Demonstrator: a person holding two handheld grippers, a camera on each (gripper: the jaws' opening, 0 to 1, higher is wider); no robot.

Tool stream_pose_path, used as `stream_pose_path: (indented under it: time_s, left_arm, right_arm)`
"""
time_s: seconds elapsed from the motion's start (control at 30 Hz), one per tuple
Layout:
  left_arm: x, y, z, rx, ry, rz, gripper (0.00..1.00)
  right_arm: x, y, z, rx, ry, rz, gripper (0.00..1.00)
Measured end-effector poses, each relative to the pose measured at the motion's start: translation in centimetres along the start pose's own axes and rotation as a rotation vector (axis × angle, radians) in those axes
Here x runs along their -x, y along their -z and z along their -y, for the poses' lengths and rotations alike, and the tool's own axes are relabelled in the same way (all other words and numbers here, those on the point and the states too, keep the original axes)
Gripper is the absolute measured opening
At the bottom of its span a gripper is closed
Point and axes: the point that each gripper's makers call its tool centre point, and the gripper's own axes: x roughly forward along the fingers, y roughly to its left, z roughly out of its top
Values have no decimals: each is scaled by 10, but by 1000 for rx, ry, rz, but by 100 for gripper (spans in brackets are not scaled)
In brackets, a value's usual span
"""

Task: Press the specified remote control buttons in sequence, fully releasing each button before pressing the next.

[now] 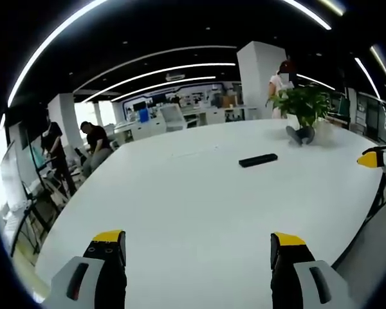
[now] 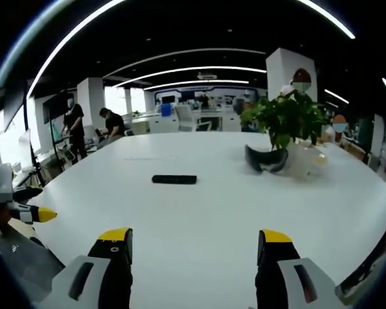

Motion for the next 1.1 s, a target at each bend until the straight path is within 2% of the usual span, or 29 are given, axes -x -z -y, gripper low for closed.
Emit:
stream_pose_path:
  time_s: [0.43, 0.57, 0.83, 0.97, 1.03, 1.1]
  left_arm:
    - [-1, 0, 1, -3, 3, -3, 97]
    - [-1, 2, 6, 10, 30, -15, 99]
    - [1, -6, 8, 20, 41, 26, 100]
    - [0, -6, 10, 4, 52, 23, 100]
    - [0, -8, 12, 4, 57, 24, 100]
    - [-1, -7, 13, 5, 64, 20, 100]
  right_arm:
    - [1, -2, 1, -11, -2, 15, 80]
    - [2, -4, 5, -9, 18, 29, 87]
    - [2, -5, 7, -18, 26, 35, 93]
    - [1, -6, 1, -13, 3, 35, 99]
    - [4, -14, -1, -16, -5, 76, 99]
    - [3, -13, 0, -14, -3, 68, 99]
